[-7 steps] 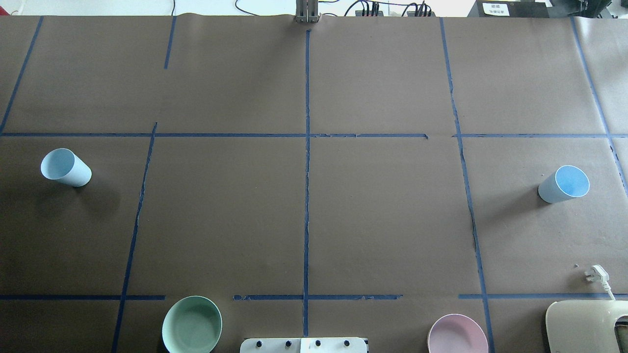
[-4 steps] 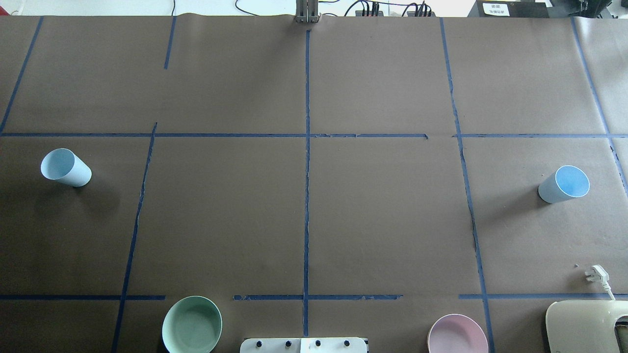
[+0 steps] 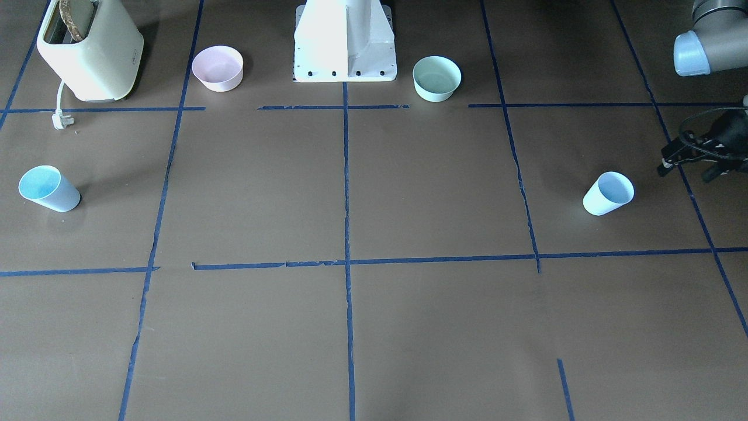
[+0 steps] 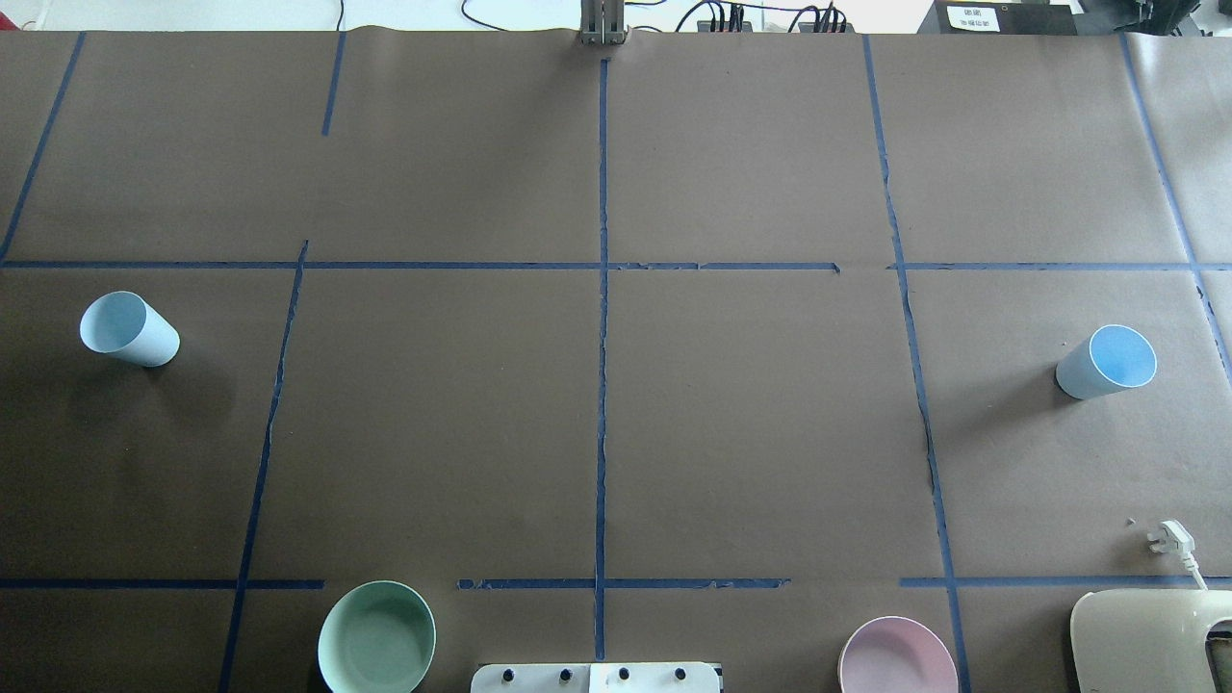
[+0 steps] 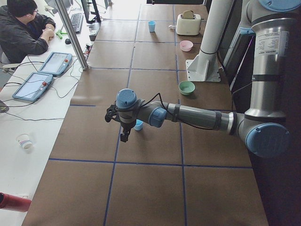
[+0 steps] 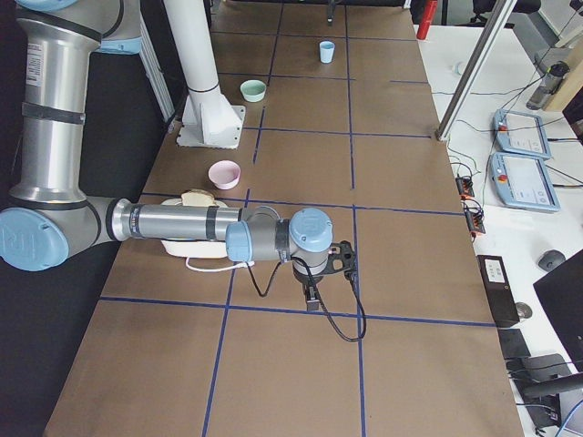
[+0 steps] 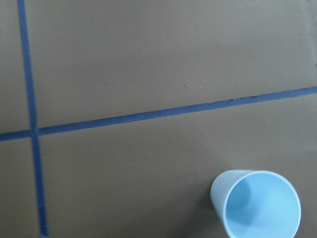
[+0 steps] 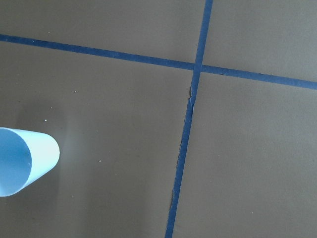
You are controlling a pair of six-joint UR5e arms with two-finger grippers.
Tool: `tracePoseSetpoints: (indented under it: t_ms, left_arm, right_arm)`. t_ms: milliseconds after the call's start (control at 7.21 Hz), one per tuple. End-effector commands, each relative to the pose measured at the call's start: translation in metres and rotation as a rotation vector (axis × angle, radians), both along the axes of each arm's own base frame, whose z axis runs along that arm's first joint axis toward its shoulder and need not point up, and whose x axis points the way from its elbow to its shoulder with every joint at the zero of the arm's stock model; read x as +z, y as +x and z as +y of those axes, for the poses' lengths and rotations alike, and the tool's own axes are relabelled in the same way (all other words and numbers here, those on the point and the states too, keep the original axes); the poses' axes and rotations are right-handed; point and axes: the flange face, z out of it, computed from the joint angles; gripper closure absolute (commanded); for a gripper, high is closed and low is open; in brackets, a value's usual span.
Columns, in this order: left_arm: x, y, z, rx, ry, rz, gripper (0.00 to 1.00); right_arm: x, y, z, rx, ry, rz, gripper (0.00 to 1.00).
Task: Stack blue cups with both arms
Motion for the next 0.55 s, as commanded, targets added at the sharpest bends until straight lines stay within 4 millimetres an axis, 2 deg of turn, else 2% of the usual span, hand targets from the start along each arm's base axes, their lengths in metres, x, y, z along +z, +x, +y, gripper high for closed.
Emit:
tracePoseSetpoints:
  t_ms: [0, 139, 416]
  left_arm:
    - [0.017, 0.047, 0.012, -0.078, -0.034, -0.011, 0.00]
    - [0.017, 0.052, 0.014, -0.077, -0.045, -0.007, 0.00]
    - [0.020, 0.076, 0.021, -0.058, -0.078, -0.006, 0.00]
  right_arm:
    - [0.000, 0.000, 0.000, 0.000, -0.001, 0.000, 0.00]
    - [0.001, 0.000, 0.000, -0.001, -0.002, 0.000, 0.00]
    - [0.002, 0.000, 0.000, -0.002, -0.002, 0.000, 0.00]
